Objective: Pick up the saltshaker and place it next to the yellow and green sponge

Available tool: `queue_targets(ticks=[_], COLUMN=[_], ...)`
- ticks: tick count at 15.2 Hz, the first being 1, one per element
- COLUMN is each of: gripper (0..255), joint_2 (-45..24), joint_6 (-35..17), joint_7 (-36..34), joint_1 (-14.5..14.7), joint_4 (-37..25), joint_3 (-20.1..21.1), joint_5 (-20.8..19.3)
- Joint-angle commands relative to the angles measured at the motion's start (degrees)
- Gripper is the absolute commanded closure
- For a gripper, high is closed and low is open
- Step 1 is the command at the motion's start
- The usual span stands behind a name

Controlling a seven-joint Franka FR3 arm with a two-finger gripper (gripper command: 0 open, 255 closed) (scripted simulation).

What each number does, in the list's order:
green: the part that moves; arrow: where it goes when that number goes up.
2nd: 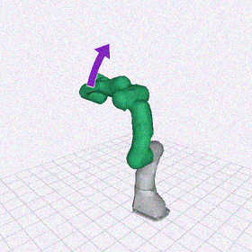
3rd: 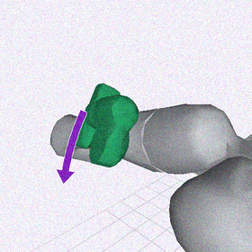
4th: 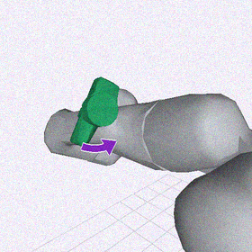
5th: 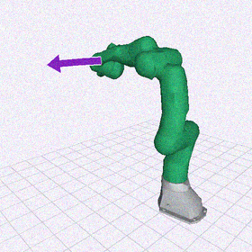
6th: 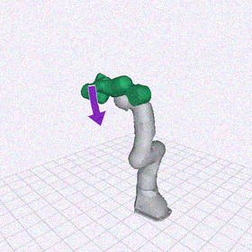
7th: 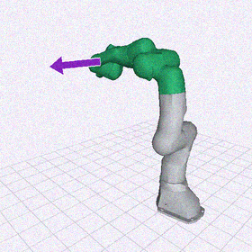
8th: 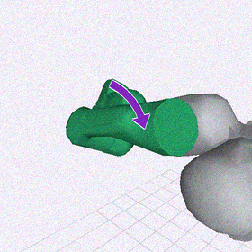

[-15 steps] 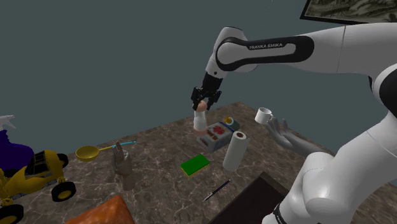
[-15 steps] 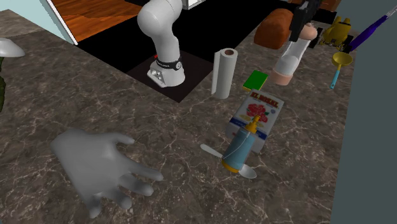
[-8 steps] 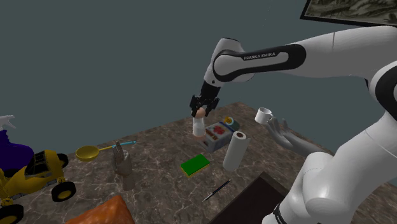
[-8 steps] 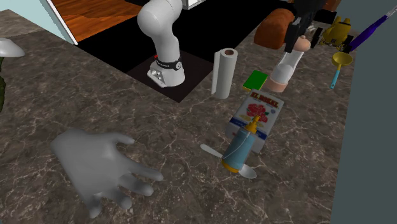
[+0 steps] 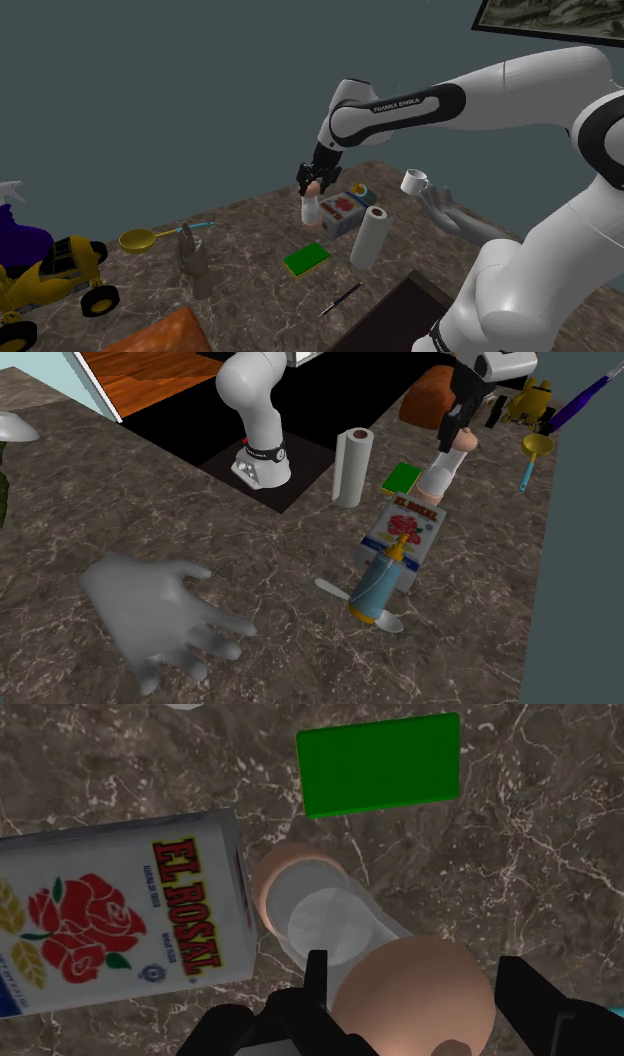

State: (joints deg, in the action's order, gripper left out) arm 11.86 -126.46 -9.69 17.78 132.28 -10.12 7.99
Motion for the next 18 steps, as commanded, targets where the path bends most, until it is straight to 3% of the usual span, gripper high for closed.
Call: queue_targets(ticks=[1,6,14,15,18], gripper=[255,255,255,0,0], joint_2=[-0.6,-2.3,-2.3,-2.3,-2.3], joint_6=[-1.6,-5.2,-5.2,-5.2,-5.2], joint_7=[0.3,1.3,1.3,1.3,1.3], joint_1=[0.1,0.2,0.2,0.2,0.2], joint_4=[1.0,3.0,3.0,3.0,3.0], joint_3=[0.0,-0.2,-0.2,-0.2,-0.2], joint_5=[0.3,1.1,1.1,1.1,1.1])
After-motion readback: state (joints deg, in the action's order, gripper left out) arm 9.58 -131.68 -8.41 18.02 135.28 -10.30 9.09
